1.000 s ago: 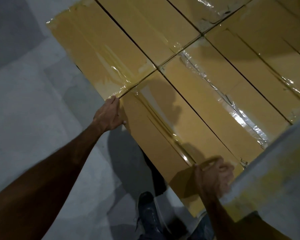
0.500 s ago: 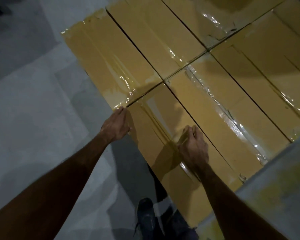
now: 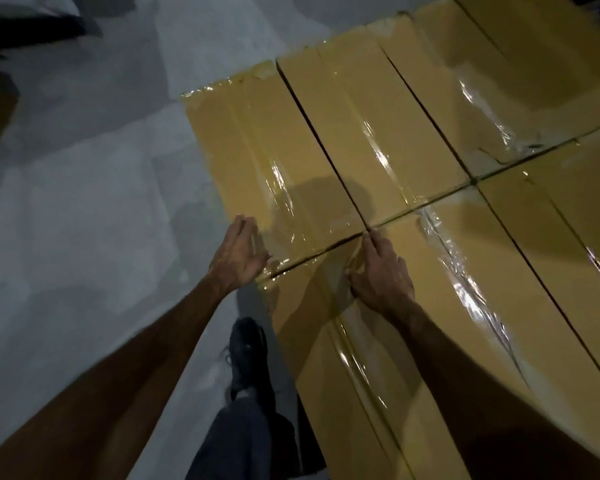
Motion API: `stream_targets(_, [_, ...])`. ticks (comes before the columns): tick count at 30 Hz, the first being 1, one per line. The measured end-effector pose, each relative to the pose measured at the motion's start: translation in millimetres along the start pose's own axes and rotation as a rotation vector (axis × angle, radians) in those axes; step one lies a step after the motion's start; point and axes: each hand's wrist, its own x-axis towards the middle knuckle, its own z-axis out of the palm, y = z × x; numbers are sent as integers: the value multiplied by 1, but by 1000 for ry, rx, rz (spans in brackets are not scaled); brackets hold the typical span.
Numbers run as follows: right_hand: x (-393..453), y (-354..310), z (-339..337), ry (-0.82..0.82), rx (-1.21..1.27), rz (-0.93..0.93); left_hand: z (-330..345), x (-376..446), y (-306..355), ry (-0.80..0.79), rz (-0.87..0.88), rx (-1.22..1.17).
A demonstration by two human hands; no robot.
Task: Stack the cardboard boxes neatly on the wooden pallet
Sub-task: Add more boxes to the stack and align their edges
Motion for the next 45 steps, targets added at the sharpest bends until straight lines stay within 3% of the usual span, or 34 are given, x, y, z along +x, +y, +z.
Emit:
stream_targets(5, [83,-7,-12,17,-74,-6,-30,78,-30,91,-81,-18])
stream_targets(17, [224,-68,-28,-1,-146,-55,-110,240,-85,113,-247,-69])
stream_targets(23, [232,-68,-22,-10,-187,-23,-145,291,-105,82,-267,-119])
stream_targets(35, [229,-61,-6,138,-59,-44,-166,340,-113,-115,-342,39])
stream_targets(45, [232,-62,-2,133,-42,-28,-170,339,-101,-69,-295,30])
